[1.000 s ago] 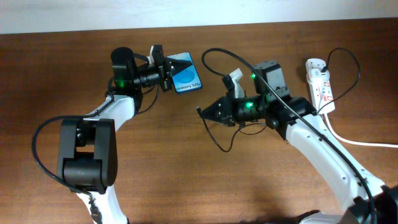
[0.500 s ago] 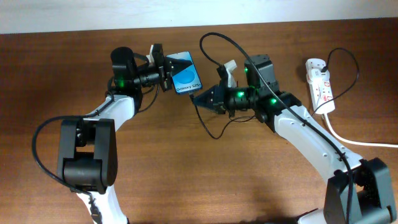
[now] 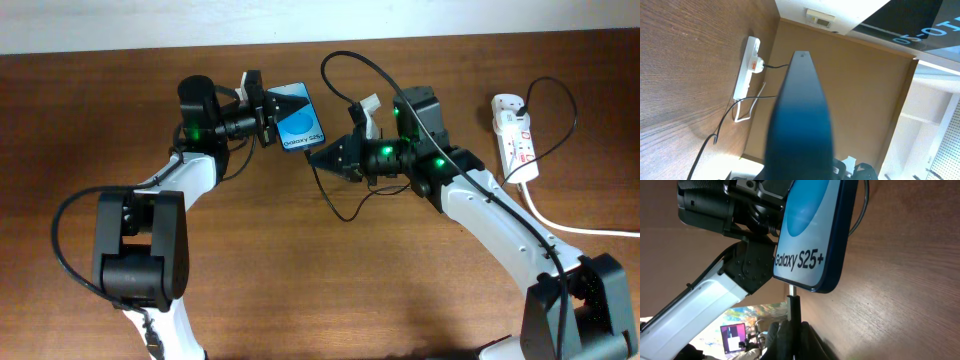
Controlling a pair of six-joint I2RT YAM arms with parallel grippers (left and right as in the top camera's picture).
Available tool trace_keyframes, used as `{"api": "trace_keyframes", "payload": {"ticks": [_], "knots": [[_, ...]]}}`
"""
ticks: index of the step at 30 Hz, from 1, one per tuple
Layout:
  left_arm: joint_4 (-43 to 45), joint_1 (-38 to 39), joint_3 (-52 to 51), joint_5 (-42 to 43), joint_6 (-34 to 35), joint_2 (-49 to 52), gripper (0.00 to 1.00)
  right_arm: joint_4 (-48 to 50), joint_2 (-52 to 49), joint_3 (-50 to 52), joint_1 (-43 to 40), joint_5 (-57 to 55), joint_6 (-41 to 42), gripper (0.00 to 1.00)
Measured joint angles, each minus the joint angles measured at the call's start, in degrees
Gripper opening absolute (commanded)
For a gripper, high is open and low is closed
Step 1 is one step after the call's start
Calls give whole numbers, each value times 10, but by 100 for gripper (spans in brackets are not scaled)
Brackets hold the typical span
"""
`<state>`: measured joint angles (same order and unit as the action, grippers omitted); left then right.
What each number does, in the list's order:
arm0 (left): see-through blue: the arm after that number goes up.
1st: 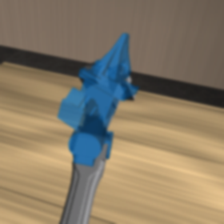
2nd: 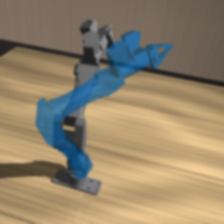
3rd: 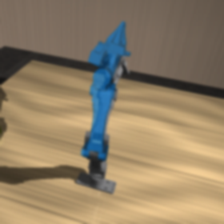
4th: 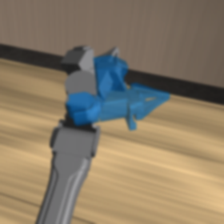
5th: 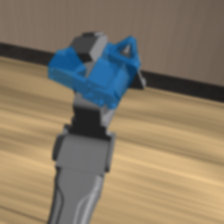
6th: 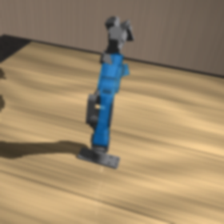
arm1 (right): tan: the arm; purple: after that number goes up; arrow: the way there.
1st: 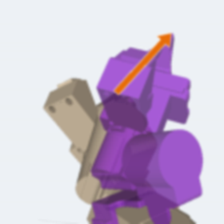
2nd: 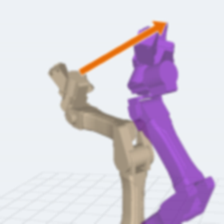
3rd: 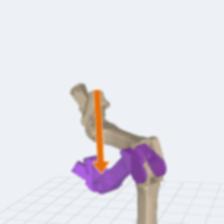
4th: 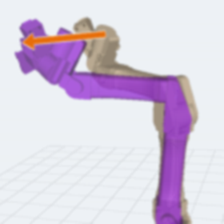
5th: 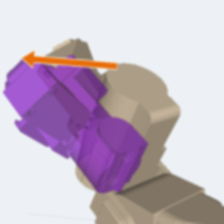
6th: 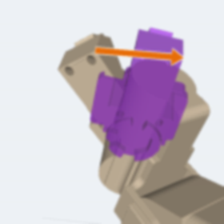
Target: Plug charger to phone and switch on socket
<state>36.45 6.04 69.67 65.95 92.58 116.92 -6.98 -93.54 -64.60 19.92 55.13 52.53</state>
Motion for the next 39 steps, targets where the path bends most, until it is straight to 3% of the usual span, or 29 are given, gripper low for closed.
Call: {"api": "trace_keyframes", "payload": {"ticks": [7, 10, 15, 19, 26, 28, 32, 35, 37, 38, 39], "knots": [[0, 0, 0, 0, 0, 0, 0, 1, 0, 0, 0, -2, 9, 4], [59, 0, 0, 0, -7, 2, 0, 6, 0, 0, 0, -8, 24, 4], [76, 0, 0, 3, -7, 3, 0, 16, 0, 0, 2, -15, 37, 4], [178, 7, 4, 18, -16, 7, 0, 16, 0, 0, 5, -13, 40, 4], [178, 9, 7, 23, -17, 7, 0, 25, 0, 1, 4, -8, 40, 4], [178, 10, 10, 30, -17, 7, 0, 25, 0, 1, 3, 0, 41, 98], [179, 53, 9, 104, -15, 7, 0, 28, 0, 0, -20, -17, -7, 98], [157, 20, 10, 105, -29, 7, 0, -76, 50, 1, -61, -23, -125, 98], [-14, 5, 14, 94, -123, 5, 0, -111, 119, 0, -104, -31, -190, 98], [-193, 0, 15, 65, -234, 5, 0, -143, 150, -3, -108, -43, -227, 98], [-304, 2, 18, 38, -294, 7, 0, -180, 159, -5, -108, -61, -254, 98]]}}
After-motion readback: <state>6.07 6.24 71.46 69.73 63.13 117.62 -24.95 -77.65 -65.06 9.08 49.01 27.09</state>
